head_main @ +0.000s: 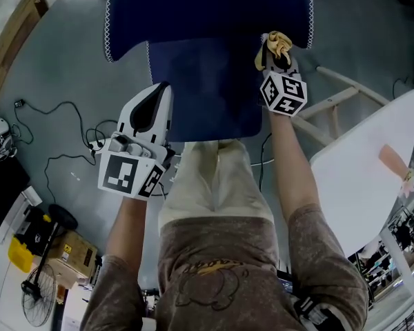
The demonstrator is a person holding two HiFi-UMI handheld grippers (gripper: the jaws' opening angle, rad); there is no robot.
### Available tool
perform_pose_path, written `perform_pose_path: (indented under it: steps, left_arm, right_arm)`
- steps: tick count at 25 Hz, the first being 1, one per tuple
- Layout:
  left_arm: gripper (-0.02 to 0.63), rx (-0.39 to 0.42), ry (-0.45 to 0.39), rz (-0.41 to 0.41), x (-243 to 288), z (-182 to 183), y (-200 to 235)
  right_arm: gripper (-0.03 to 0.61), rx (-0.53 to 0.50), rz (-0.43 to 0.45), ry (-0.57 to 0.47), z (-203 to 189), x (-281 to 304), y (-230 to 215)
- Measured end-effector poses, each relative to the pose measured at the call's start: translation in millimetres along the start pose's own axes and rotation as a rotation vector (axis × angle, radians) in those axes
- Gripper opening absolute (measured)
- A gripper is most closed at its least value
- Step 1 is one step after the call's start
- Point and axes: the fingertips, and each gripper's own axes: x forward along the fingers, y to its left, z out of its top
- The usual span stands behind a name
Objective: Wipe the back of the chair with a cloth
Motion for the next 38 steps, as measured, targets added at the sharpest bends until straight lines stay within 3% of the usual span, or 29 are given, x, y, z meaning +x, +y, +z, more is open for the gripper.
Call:
perform_pose_path:
  steps: [14,38]
  left_arm:
    - [0.008,-0.018,0.0,0.052,-13.4,-8.9,25.8]
    - [0.008,-0.066,-0.03,0.174,-41.5,-15.5,78.0]
  right_arm:
    - [0.071,0.003,0.14,0.021,-6.5,29.9,65.0]
    - [0.071,-0.149,0.569,0.121,-47.4,73.4,269.4]
